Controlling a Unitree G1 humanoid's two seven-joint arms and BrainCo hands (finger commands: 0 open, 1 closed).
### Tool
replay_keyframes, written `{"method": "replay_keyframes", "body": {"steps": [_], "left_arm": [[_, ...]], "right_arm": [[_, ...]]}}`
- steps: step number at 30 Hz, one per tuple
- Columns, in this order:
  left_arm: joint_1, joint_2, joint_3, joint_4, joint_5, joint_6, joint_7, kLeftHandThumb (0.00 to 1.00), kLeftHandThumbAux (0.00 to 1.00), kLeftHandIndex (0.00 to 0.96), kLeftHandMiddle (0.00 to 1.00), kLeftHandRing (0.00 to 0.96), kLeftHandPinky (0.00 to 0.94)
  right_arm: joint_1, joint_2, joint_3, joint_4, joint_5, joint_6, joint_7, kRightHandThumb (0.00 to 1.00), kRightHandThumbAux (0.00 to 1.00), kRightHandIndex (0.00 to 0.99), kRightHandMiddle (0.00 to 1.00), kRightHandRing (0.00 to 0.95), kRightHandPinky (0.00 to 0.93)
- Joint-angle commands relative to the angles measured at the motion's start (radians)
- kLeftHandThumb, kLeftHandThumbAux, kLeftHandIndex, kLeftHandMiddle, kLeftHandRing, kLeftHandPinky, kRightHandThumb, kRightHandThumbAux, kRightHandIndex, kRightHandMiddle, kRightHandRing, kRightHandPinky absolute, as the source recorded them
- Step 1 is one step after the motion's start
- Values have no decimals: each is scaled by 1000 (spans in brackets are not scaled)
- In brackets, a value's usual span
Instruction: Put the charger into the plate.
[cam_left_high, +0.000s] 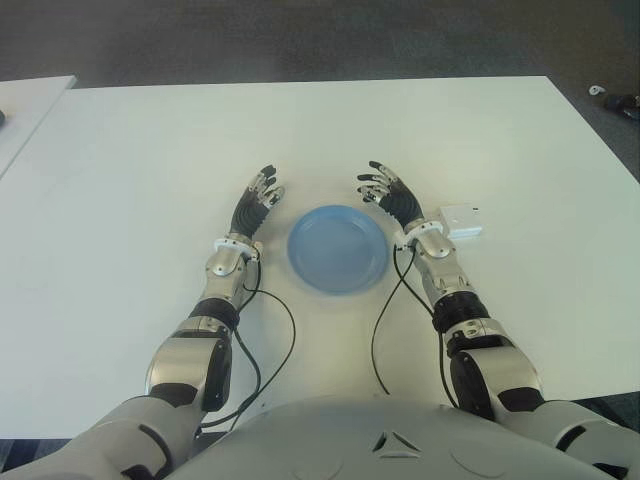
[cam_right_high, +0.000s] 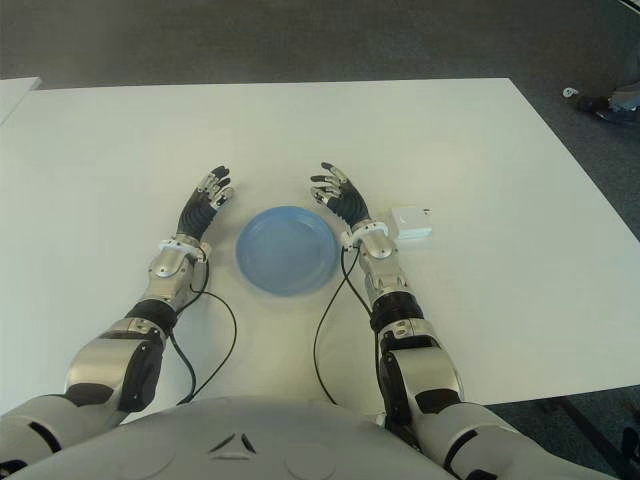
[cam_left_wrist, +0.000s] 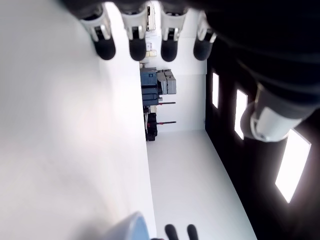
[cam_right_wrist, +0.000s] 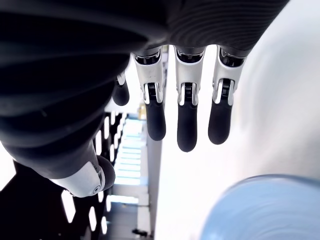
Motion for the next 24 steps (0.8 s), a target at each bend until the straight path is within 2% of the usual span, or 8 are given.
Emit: {"method": "replay_keyframes", "body": {"steps": [1, 5, 9, 13, 17, 24], "left_arm": [[23, -14, -15, 44, 24, 60, 6, 36, 492, 0, 0, 0, 0], [24, -18, -13, 45, 18, 64, -1, 39, 490, 0, 0, 0, 0], [23, -21, -12, 48, 18, 68, -2, 39, 490, 0, 0, 0, 0], [18, -23, -12, 55, 19, 74, -1, 44, 491, 0, 0, 0, 0], [16, -24, -16, 59, 26, 71, 8, 50, 490, 0, 0, 0, 0], [16, -24, -21, 62, 42, 60, 22, 54, 491, 0, 0, 0, 0]], "right_arm": [[34, -66, 6, -274, 56, 203, 103, 516, 677, 64, 247, 289, 348], [38, -110, 10, -425, 82, 271, 168, 556, 673, 67, 235, 283, 351], [36, -151, 6, -509, 83, 288, 199, 546, 644, 57, 212, 266, 312], [19, -189, -10, -506, 70, 216, 207, 536, 610, 33, 190, 242, 271], [-17, -215, -22, -444, 55, 124, 205, 540, 577, 10, 161, 211, 248], [-42, -271, -8, -370, -35, -21, 166, 522, 472, 0, 84, 133, 181]]}}
